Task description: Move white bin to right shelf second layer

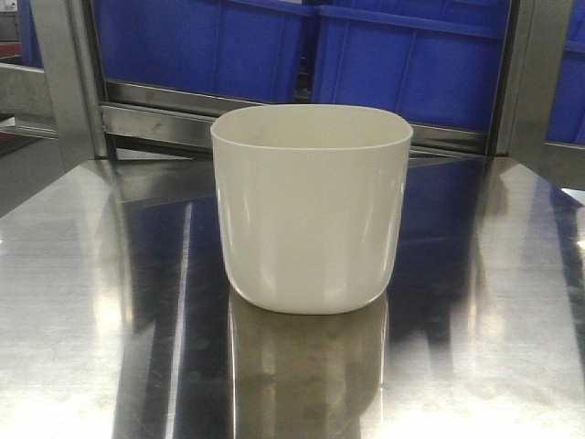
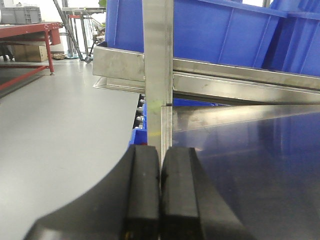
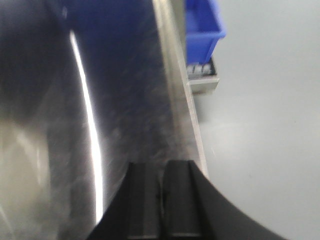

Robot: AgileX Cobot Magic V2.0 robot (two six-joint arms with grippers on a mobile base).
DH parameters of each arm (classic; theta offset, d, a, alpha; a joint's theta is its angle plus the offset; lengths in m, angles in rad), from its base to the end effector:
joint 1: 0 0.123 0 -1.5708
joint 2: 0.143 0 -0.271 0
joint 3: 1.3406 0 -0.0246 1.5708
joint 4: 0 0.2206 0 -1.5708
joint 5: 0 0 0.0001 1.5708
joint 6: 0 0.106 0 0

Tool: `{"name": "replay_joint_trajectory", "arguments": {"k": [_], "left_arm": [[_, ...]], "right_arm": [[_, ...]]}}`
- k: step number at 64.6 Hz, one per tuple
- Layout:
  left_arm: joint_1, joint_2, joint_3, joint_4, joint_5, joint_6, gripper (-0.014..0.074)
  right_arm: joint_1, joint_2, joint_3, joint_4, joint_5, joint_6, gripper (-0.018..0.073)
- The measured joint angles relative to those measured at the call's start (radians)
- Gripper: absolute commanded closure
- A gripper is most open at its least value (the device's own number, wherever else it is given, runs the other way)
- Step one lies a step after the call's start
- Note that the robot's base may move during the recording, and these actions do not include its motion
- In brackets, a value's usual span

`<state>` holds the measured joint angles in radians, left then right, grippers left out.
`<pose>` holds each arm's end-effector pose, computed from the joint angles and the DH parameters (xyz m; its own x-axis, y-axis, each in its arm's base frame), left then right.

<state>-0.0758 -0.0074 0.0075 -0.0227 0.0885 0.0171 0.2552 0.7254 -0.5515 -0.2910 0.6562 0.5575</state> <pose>0.0549 -0.0044 0.2031 -0.0018 -0.0054 -1.0000 0.0777 0.9970 -0.0055 0.1257 0.0136 0.2662 -0.6450 0.1561 -0.7481 0.0888 0.9876 0.1295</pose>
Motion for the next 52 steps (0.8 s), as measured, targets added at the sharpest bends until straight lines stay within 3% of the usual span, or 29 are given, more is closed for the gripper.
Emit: {"name": "replay_joint_trajectory", "arguments": {"k": [14,24,36,52], "left_arm": [[0.0,0.0,0.0,0.0,0.0,0.0,0.0512],[0.0,0.0,0.0,0.0,0.0,0.0,0.0512],[0.0,0.0,0.0,0.0,0.0,0.0,0.0512],[0.0,0.0,0.0,0.0,0.0,0.0,0.0512]], "right_arm": [[0.244,0.198,-0.131,-0.046,0.004,0.051,0.0277],[0.347,0.342,-0.246,-0.069,0.056,0.205,0.0277],[0.421,0.471,-0.434,-0.157,0.196,0.371,0.0277],[0.457,0.657,-0.663,-0.174,0.316,0.395,0.0298]]}}
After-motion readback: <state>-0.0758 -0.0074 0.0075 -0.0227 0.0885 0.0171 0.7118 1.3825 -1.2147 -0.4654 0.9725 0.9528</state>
